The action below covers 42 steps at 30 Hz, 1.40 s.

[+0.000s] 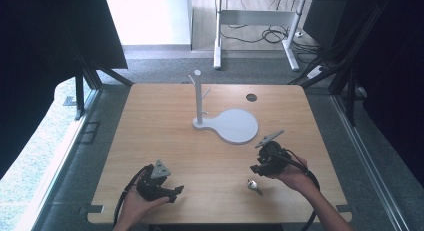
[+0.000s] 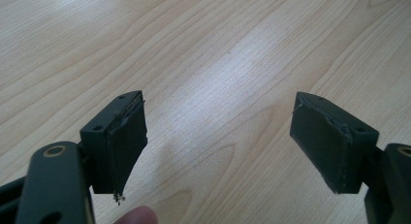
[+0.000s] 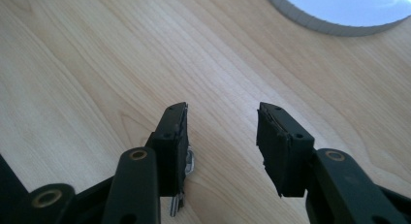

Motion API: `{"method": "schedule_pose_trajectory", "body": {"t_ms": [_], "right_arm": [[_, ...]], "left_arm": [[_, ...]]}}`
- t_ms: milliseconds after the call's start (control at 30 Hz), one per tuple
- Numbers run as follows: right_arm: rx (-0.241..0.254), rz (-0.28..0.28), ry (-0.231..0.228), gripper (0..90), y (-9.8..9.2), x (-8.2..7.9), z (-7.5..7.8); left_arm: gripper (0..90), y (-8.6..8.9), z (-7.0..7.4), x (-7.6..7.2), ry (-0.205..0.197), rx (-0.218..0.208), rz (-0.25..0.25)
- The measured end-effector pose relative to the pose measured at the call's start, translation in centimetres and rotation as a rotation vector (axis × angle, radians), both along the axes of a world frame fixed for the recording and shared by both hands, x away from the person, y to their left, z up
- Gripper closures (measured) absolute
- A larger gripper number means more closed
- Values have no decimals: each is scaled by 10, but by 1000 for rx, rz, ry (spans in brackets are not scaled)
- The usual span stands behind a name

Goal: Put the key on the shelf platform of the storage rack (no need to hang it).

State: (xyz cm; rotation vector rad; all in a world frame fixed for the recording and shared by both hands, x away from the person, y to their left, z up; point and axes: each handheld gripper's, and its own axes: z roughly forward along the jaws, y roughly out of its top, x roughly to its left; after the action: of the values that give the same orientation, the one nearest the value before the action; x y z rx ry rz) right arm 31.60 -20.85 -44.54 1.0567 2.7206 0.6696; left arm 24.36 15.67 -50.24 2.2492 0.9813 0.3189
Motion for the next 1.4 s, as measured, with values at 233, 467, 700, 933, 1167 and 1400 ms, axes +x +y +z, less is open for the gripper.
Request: {"method": "schedule_pose_trajectory", "body": {"t_ms": [233, 467, 700, 933, 1167, 1400], "right_arm": [[-18, 45, 69, 602, 14, -6, -11], [-55, 59, 115, 645, 21, -9, -26], [-90, 47, 136, 711, 24, -6, -31], [-100, 41, 161, 732, 28, -3, -37], [-98, 28, 172, 769, 29, -1, -40], [-105, 31, 180, 791, 30, 1, -43]], "left_arm": [[214, 0, 0, 0, -3, -2, -3], [215, 1, 2, -2, -4, -5, 3], [215, 1, 1, -1, -5, -3, 5], [216, 3, 3, -1, -27, -17, 20], [217, 5, 4, -1, -40, -25, 30], [217, 3, 3, -2, -37, -18, 23]]}}
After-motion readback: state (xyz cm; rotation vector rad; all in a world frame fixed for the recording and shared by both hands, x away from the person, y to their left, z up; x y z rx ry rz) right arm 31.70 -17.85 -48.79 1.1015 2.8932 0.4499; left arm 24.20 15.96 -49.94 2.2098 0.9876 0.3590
